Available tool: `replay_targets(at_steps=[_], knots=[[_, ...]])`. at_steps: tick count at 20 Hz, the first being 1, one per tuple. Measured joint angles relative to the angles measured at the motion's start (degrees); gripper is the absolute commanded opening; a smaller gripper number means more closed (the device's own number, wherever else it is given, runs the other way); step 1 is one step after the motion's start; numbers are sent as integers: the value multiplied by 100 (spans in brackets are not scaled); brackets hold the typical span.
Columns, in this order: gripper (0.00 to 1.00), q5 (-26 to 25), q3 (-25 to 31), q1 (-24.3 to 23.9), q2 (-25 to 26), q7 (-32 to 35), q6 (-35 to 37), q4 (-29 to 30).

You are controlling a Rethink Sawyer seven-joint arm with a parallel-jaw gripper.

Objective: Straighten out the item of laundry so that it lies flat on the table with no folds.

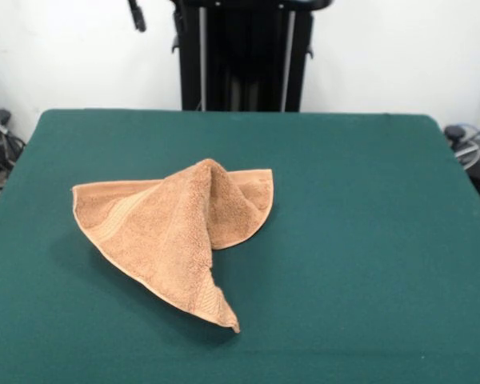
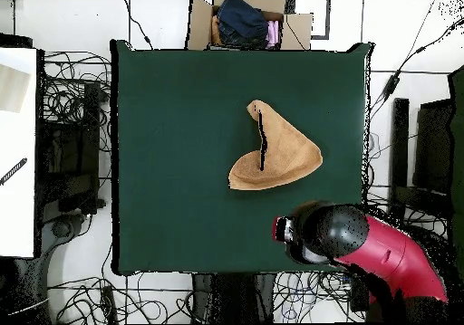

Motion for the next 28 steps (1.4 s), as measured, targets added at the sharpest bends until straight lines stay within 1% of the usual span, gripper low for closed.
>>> replay_targets(at_steps=[1, 2, 4, 6, 9, 17, 19, 20, 22, 28], knots=[[100, -28, 1, 29, -23, 0, 157, -34], [100, -106, 0, 83, -62, 0, 517, -132], [100, -173, -1, 116, -75, 0, 783, -224], [100, -281, 1, 162, -76, 0, 1245, -428], [100, -354, 1, 183, -73, 0, 1503, -615], [100, -457, 7, 187, 113, 0, 1560, -1189], [100, -463, 23, 186, 253, 0, 1563, -1429], [100, -469, 34, 186, 394, 0, 1588, -1641], [100, -468, 37, 187, 494, 0, 1612, -1784], [100, -471, 41, 191, 1007, 0, 1735, -2400]])
